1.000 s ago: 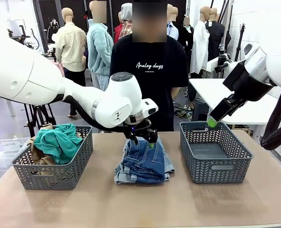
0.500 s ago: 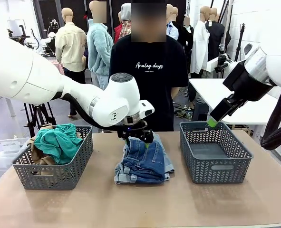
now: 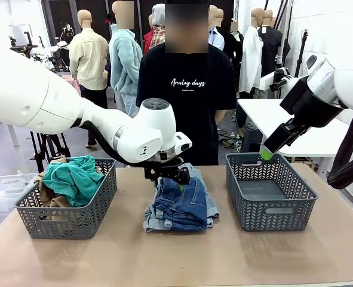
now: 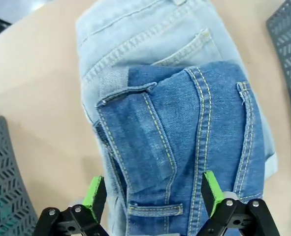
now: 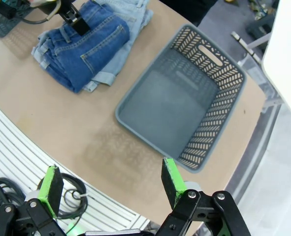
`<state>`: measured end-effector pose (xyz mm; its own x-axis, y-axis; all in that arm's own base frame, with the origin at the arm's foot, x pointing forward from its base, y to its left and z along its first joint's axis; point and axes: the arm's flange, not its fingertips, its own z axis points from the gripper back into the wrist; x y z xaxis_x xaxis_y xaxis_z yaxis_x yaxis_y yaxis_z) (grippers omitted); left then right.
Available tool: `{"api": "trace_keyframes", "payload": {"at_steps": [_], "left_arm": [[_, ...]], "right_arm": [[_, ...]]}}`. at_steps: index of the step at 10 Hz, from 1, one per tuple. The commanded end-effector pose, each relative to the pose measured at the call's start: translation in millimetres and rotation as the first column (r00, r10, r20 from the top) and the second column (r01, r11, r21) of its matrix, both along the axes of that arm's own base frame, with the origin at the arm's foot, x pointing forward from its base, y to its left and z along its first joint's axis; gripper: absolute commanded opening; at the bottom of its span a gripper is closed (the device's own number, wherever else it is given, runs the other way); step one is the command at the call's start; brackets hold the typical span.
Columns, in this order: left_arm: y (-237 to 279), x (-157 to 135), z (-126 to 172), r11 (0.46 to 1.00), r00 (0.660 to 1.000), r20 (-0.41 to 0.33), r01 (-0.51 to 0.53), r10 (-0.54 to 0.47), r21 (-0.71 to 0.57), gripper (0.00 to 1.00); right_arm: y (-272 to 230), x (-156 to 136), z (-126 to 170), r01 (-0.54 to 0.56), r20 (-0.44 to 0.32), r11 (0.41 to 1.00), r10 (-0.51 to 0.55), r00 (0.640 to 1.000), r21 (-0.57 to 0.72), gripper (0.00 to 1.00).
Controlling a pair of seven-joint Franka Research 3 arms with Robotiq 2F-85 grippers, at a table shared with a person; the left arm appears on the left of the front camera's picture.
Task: Sort the tops and bottoms.
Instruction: Lift clothes from the center of the table with your left hand.
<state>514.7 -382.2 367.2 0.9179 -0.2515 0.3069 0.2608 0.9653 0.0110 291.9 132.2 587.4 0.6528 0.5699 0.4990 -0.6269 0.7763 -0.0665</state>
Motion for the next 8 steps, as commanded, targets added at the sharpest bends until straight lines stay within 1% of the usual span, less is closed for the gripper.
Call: {"api": "trace_keyframes", "payload": {"at_steps": [1, 4, 5, 6, 8], "left_arm": [[-1.8, 8.1, -3.8, 0.998, 1.0, -0.03, -0.004, 0.002, -0.058, 1.0], [-1.8, 14.4, -17.0, 0.996, 0.997, -0.075, -0.01, 0.003, -0.087, 1.0], [-2.6, 13.4, -19.1, 0.995, 0.991, -0.129, 0.018, -0.031, -0.097, 1.0], [-3.6, 11.6, -18.3, 0.993, 0.989, -0.129, 0.057, -0.071, -0.103, 0.81], [-5.7, 9.6, -16.3, 0.994, 0.987, -0.144, 0.059, -0.073, -0.094, 0.41]], "right_arm": [[0.0, 3.2, 0.1, -0.002, 0.002, 1.0, 0.002, 1.0, -0.016, 1.0], [0.0, 3.2, 0.1, -0.002, 0.002, 1.0, 0.002, 1.0, -0.016, 1.0], [0.0, 3.2, 0.1, -0.002, 0.002, 1.0, 0.002, 1.0, -0.016, 1.0], [0.0, 3.2, 0.1, -0.002, 0.002, 1.0, 0.002, 1.0, -0.016, 1.0], [0.0, 3.2, 0.1, -0.002, 0.002, 1.0, 0.002, 1.0, -0.016, 1.0]]}}
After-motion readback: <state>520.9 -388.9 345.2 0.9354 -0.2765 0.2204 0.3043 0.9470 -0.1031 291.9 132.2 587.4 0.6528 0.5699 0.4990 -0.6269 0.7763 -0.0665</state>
